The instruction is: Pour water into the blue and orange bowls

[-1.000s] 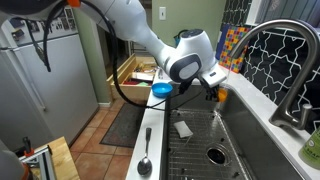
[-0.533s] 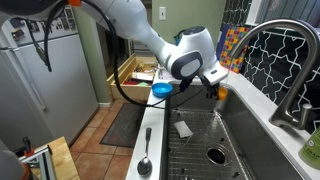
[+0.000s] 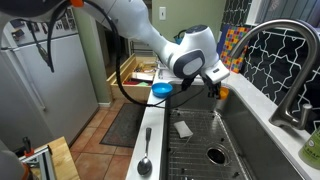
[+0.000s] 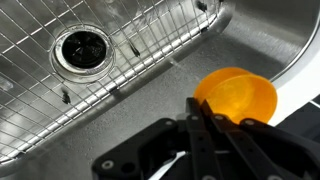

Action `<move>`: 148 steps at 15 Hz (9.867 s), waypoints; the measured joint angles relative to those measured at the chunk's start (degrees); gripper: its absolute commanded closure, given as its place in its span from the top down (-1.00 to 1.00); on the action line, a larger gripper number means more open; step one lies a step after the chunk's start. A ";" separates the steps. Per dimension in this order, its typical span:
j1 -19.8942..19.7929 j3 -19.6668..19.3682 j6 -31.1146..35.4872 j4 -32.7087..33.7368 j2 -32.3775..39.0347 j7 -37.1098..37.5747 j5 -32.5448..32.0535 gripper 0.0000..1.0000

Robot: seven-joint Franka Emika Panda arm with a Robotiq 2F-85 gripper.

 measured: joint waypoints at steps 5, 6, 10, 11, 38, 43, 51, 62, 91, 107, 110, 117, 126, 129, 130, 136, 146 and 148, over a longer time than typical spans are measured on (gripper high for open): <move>-0.31 0.48 -0.21 0.74 0.47 -0.30 0.00 -0.98; -0.31 0.51 -0.40 0.74 0.50 -0.31 0.00 -0.98; -0.34 0.52 -0.84 0.74 0.54 -0.42 0.00 -0.98; -0.35 0.52 -0.84 0.76 0.54 -0.44 0.00 -0.98; -5.86 3.54 -31.68 -12.98 -19.00 -50.10 0.47 -0.92; -5.84 4.30 -33.89 -15.22 -20.95 -55.97 0.47 -0.98; -5.46 6.05 -33.93 -17.35 -21.34 -62.89 0.56 -0.98; -4.28 7.37 -33.72 -26.15 -28.29 -82.16 4.52 -0.98; -3.38 7.00 -24.26 -29.44 -31.05 -87.66 9.80 1.00; -0.16 11.88 -15.14 -17.55 -14.47 -70.55 21.34 -0.43; -0.79 12.39 -15.32 -16.31 -13.29 -69.74 21.34 -0.88; -3.84 12.00 -15.08 -15.96 -14.00 -68.98 21.08 -0.97; -7.57 6.88 -8.59 -16.40 -16.07 -60.17 18.24 -0.89; -7.46 7.07 -8.33 -16.40 -16.05 -59.68 18.06 -0.97; -7.44 7.18 -7.30 -16.34 -15.93 -58.91 18.05 -0.97; -5.19 6.36 6.72 -15.85 -11.29 -38.99 13.53 -0.97; 1.24 -0.27 6.10 -11.64 -6.61 -18.07 6.79 -0.97; 1.57 -0.68 5.78 -10.71 -6.18 -16.58 6.79 -0.97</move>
